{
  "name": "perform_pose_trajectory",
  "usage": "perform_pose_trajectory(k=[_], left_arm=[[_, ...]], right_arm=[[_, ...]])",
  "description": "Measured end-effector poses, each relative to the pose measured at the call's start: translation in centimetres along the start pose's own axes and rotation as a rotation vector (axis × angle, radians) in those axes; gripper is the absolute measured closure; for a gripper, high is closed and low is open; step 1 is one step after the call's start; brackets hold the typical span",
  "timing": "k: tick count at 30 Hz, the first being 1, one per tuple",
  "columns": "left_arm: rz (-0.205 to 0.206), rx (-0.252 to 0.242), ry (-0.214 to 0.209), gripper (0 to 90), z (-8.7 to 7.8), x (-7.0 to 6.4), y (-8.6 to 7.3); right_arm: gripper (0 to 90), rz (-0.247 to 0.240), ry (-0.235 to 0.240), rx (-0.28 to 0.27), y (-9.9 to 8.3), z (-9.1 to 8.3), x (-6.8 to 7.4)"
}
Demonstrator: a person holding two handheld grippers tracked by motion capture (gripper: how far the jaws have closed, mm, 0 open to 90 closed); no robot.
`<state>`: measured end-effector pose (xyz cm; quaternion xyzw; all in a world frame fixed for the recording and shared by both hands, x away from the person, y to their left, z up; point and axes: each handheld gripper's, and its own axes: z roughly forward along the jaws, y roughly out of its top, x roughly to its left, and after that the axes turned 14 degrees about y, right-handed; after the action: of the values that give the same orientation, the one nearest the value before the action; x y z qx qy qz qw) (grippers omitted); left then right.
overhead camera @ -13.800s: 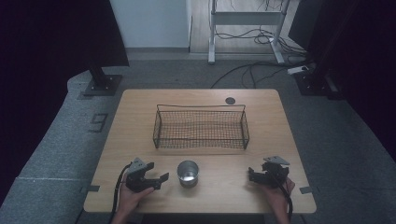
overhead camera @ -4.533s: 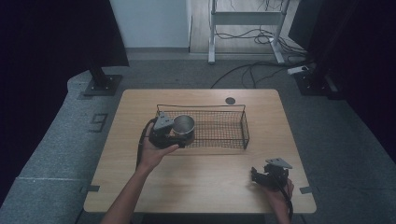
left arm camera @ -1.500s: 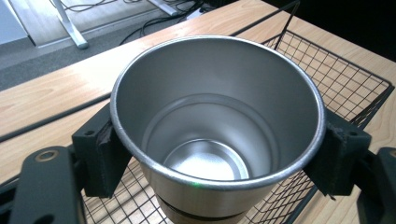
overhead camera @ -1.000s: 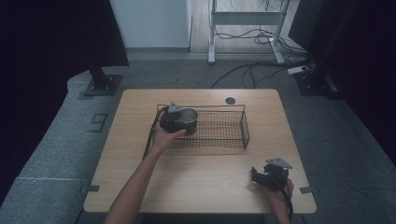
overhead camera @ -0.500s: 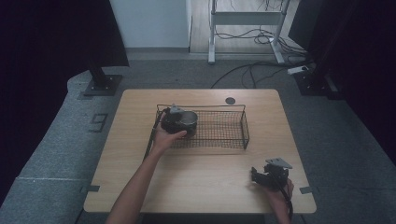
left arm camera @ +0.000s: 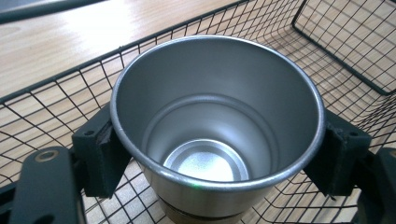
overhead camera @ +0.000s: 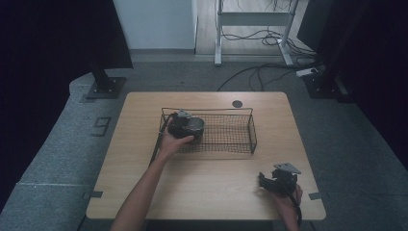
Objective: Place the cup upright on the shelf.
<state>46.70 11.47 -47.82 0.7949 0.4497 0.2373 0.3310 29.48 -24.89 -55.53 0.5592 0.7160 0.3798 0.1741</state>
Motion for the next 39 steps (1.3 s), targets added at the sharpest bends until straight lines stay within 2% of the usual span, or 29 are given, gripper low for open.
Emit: perform_pose_trajectory(k=[6, 14, 23, 27, 39], left_arm=[[0.005, 0.041, -0.004, 18.8, 0.3, -0.2, 0.1], [0.004, 0.097, 0.011, 18.3, 1.1, -0.4, -0.1], [0.004, 0.099, 0.0, 15.4, 0.9, -0.4, 0.0], [0.004, 0.101, 0.008, 14.1, 0.8, -0.5, -0.1], [-0.009, 0.063, 0.03, 8.8, -0.4, -0.2, -0.1]], right_arm=[[13.3, 0.0, 0.0, 0.0, 0.0, 0.0, 0.0], [13.3, 0.0, 0.0, 0.0, 0.0, 0.0, 0.0], [13.3, 0.0, 0.0, 0.0, 0.0, 0.0, 0.0], [13.3, 0.0, 0.0, 0.0, 0.0, 0.0, 0.0], [13.3, 0.0, 0.0, 0.0, 0.0, 0.0, 0.0]])
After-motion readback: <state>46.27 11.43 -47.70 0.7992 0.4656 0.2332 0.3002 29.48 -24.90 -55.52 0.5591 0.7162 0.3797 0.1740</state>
